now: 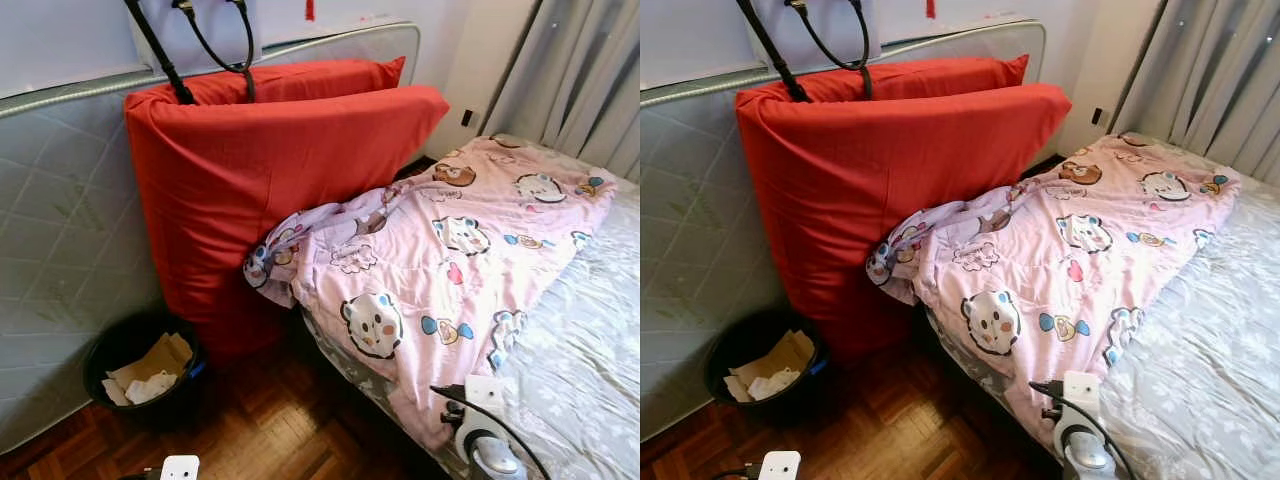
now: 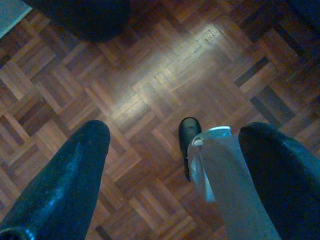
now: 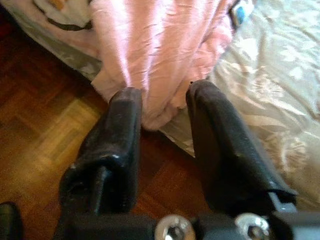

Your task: Clean up the room

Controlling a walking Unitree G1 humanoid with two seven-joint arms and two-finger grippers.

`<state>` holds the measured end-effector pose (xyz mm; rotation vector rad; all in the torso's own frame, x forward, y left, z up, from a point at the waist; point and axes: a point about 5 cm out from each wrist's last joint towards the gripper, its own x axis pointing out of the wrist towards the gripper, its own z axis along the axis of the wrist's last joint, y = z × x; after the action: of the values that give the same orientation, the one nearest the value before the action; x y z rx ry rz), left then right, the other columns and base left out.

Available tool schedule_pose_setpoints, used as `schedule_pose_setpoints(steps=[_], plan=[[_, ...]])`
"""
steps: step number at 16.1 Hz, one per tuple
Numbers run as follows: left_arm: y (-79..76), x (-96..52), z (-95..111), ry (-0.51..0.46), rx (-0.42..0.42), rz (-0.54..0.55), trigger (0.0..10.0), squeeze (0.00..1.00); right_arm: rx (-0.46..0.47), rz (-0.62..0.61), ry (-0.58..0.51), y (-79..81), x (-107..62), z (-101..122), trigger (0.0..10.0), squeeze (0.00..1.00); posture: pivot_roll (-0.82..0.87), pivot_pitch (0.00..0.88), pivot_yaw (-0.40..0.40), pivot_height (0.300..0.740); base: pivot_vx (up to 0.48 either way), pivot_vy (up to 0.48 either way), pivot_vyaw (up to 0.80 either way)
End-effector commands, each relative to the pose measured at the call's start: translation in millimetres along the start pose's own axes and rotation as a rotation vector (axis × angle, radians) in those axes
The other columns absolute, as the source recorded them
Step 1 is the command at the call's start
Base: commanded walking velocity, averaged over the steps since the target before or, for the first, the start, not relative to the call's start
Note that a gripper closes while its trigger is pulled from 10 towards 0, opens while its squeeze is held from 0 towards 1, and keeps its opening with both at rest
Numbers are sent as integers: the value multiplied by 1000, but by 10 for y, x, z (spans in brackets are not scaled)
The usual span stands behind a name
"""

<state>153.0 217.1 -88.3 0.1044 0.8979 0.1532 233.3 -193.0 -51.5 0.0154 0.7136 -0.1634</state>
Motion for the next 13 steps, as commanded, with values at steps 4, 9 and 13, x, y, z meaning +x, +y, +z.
schedule_pose_setpoints(steps=[4,9,13], plan=[[-26,1,-31,33,4,-10,10000,0,-49,39,100,-4,-86,-311,10000,0,20,0,-78,740,0,0,0],[-56,17,9,33,10,-19,10000,0,-51,57,259,-28,-243,-730,10000,0,8,0,-68,740,0,0,0],[-105,18,-1,47,-61,-27,10000,0,-167,96,295,-18,-284,-820,10000,0,12,0,-67,740,0,0,200]])
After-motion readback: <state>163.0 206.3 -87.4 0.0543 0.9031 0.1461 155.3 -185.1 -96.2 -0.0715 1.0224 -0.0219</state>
